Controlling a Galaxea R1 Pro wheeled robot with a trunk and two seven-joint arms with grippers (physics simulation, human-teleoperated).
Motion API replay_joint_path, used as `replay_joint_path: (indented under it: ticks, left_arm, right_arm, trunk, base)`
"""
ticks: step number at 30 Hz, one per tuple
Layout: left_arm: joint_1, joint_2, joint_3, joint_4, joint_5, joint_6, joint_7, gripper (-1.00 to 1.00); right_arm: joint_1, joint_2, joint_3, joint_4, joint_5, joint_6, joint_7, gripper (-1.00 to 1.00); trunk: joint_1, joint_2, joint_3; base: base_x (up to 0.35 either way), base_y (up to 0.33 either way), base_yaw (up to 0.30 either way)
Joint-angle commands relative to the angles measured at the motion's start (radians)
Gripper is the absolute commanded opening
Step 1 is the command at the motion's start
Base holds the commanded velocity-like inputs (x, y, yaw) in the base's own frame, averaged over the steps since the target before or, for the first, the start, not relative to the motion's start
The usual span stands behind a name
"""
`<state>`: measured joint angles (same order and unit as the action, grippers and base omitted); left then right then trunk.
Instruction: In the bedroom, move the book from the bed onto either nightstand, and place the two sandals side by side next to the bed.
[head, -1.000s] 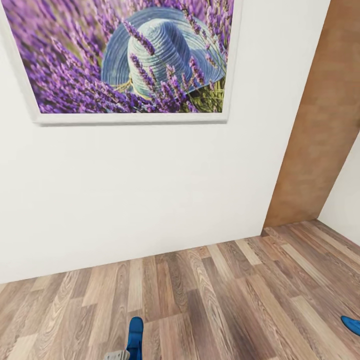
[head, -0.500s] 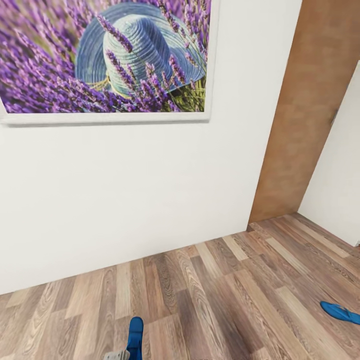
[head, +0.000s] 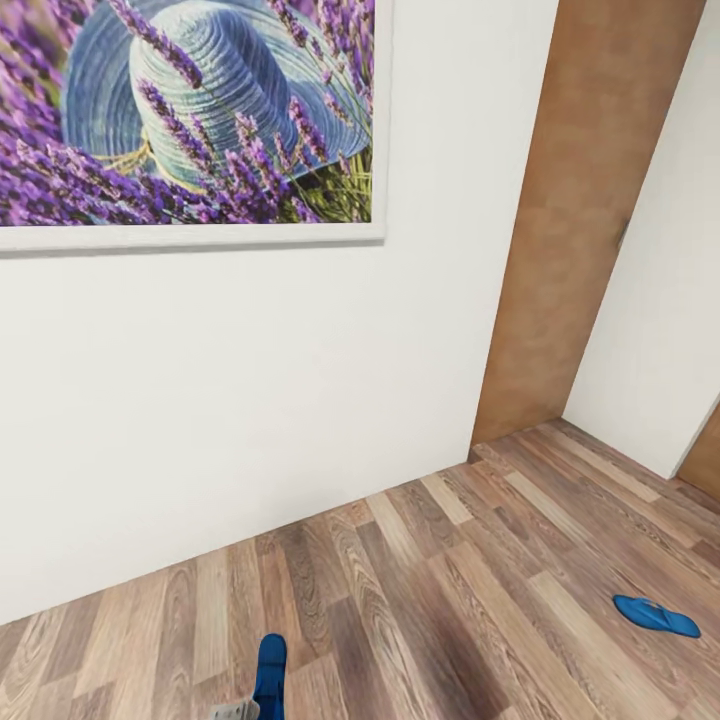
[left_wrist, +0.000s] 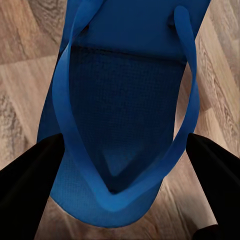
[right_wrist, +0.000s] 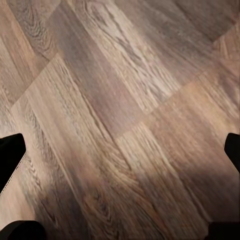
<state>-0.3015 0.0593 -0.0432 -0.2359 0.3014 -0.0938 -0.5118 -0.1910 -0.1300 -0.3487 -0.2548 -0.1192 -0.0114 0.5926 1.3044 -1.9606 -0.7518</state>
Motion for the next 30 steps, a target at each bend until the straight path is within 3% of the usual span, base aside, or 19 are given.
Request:
replay_joint_path:
  ticks: [1,18,30]
  left_arm:
    - [-0.001,0.001,-0.004,0.001,0.005,-0.004,-0.002,-1.00]
    - [-0.001,0.001,-0.005,0.001,0.005,-0.003,-0.002,-1.00]
    - [-0.001,0.001,-0.004,0.001,0.005,-0.004,-0.002,-1.00]
  right_arm:
    - [-0.001,0.000,0.000,0.002,-0.008,-0.001,0.004,1.00]
    - [-0.001,0.000,0.000,0.002,-0.008,-0.001,0.004,1.00]
    - [-0.001,0.000,0.000,0.002,-0.008,-0.001,0.004,1.00]
  trunk:
    - [0.000,0.000,-0.001]
    - [0.000,0.000,-0.001]
    - [0.000,0.000,-0.006]
  base:
    - [0.325,0.000,-0.009]
    - [0.317,0.000,-0.016]
    - [0.033,0.000,-0.225]
